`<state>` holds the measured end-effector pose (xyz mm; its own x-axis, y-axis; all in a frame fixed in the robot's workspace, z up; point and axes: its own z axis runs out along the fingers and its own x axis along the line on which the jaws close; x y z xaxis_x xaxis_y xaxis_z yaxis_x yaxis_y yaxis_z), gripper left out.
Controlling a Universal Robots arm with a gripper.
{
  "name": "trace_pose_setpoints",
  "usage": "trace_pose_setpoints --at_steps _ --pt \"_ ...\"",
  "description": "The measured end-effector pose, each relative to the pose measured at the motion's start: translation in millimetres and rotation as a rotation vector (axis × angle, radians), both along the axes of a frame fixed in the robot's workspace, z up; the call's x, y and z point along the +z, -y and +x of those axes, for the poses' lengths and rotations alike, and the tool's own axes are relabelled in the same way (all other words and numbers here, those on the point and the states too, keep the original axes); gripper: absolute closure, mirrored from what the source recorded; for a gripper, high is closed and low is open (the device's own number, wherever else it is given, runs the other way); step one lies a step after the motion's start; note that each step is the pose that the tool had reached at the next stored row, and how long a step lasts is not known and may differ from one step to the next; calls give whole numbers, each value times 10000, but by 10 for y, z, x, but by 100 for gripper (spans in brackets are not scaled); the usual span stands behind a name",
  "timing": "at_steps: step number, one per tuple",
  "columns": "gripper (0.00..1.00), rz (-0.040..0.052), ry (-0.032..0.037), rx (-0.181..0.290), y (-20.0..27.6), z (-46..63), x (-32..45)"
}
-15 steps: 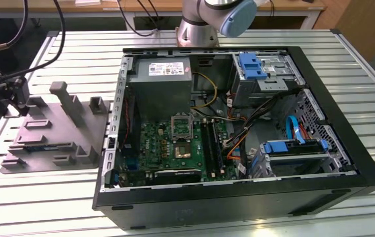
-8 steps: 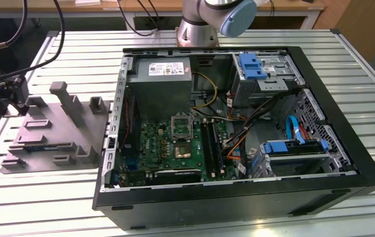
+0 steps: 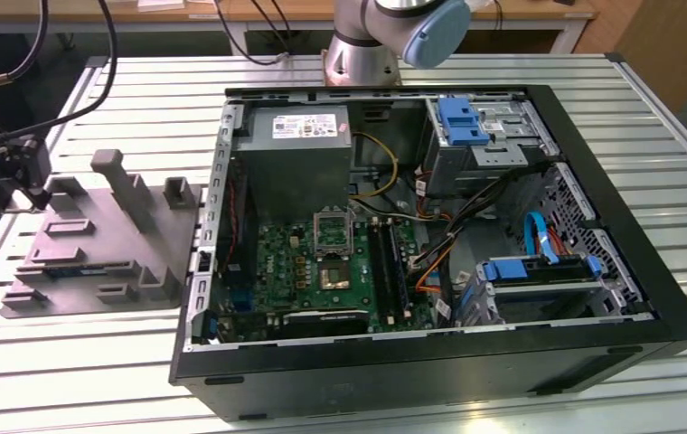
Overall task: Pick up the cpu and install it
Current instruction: 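Pick up the cpu and move it towards the insertion slot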
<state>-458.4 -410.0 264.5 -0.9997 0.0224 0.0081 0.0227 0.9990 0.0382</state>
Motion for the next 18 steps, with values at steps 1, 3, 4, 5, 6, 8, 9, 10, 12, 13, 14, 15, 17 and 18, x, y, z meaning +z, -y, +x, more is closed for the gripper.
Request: trace_pose_setpoints --at_steps 1,3,4,5,6,8,9,10,12,13,14,15,17,18 --pt "53 0 0 0 0 0 9" --pt "53 0 0 -1 0 0 32" --pt "53 0 0 0 0 0 44" --pt "53 0 0 0 0 0 58" --pt "53 0 0 0 0 0 74" --pt "53 1 1 0 0 0 107" --pt "53 0 0 0 0 0 126" --pt "53 1 1 0 0 0 145" --pt "53 0 0 0 0 0 185" --pt "53 0 1 0 0 0 204" --pt "53 1 1 1 0 0 220" --pt "53 0 0 0 0 0 233" --pt "53 0 -1 0 0 0 255" --pt "53 0 0 0 0 0 263"
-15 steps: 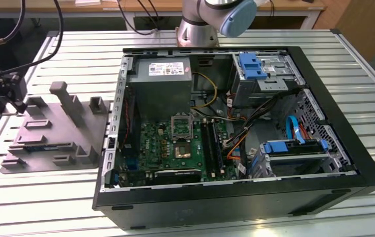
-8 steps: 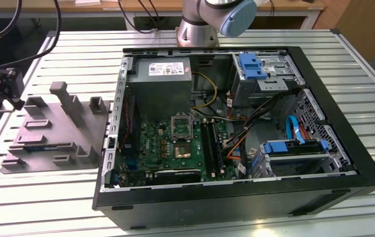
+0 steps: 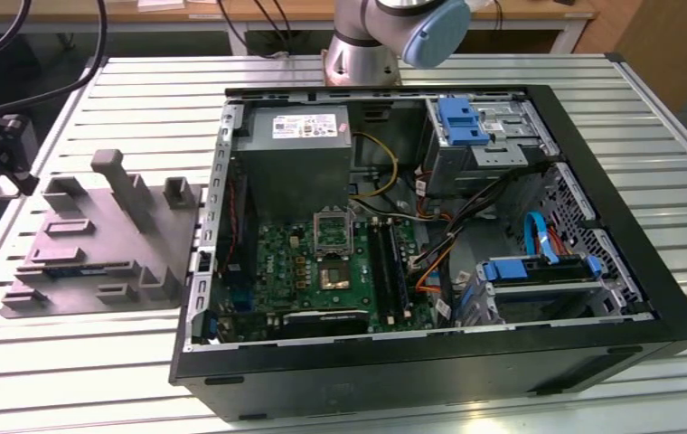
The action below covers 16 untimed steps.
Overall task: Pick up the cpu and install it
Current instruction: 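Pick up the cpu and move it towards the insertion slot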
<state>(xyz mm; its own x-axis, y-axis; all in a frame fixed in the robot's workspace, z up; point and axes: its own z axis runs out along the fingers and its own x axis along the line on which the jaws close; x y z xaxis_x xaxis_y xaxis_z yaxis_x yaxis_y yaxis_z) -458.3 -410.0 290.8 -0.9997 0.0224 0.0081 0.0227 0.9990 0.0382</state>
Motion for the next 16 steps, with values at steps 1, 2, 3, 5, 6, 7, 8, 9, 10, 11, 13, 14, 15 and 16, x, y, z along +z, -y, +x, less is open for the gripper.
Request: trace_pose_setpoints --at_steps 1,2,3,5,6,7,8,9,10,11,13,14,15,16 --pt "53 0 0 0 0 0 7" --pt "53 1 1 0 0 0 13" --pt "53 1 1 0 0 0 18" --pt "53 -1 1 -1 0 0 24" --pt "53 -4 1 0 0 0 27" --pt "53 -5 1 0 0 0 28" --pt "53 -6 2 0 0 0 29" --pt "53 -7 2 0 0 0 30" --pt "53 -9 0 -1 0 0 33" --pt "53 -11 -4 -1 0 -1 40" --pt "53 -10 -1 -1 0 0 54" --pt "53 -9 0 -1 0 0 62" --pt "53 -10 -1 0 0 0 71" --pt "53 -10 0 0 0 0 80"
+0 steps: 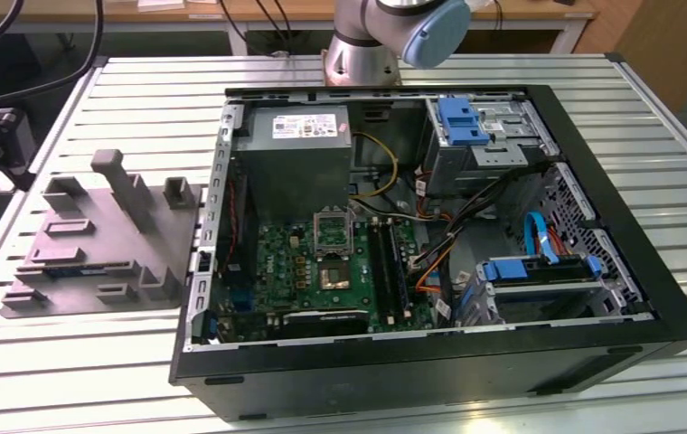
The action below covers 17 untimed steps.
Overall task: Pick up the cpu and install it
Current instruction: 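Pick up the cpu and move it towards the insertion slot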
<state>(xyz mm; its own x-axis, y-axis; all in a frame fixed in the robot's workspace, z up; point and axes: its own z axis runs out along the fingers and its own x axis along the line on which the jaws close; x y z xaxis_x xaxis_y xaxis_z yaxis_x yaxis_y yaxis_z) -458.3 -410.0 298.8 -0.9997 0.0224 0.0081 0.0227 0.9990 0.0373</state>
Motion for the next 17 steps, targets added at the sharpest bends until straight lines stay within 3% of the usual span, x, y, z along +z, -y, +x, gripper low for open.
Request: trace_pose_setpoints --at_steps 17 --pt "53 -5 1 0 0 0 204"
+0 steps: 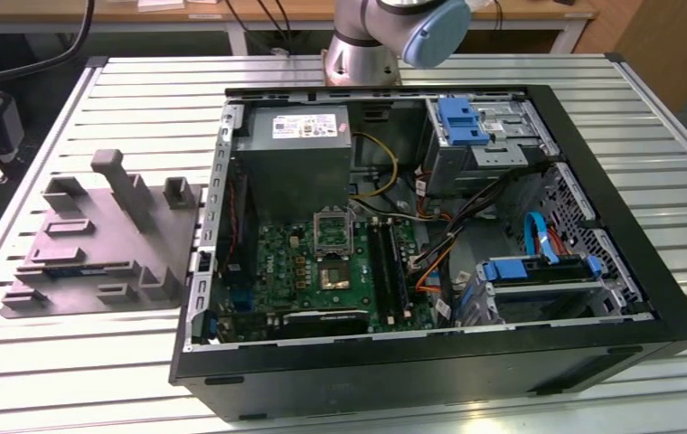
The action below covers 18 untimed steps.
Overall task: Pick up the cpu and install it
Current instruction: 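Pick up the cpu and move it towards the insertion slot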
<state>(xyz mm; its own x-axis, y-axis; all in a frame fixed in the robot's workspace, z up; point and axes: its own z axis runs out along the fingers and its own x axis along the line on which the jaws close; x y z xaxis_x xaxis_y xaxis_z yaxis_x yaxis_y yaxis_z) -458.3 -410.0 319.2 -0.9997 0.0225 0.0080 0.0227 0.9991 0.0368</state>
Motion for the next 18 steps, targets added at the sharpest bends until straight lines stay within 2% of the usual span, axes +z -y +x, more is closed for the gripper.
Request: trace_pose_setpoints --at_steps 4,18 --pt "53 -16 0 0 -1 0 71" --pt "53 -40 0 0 -2 0 402"
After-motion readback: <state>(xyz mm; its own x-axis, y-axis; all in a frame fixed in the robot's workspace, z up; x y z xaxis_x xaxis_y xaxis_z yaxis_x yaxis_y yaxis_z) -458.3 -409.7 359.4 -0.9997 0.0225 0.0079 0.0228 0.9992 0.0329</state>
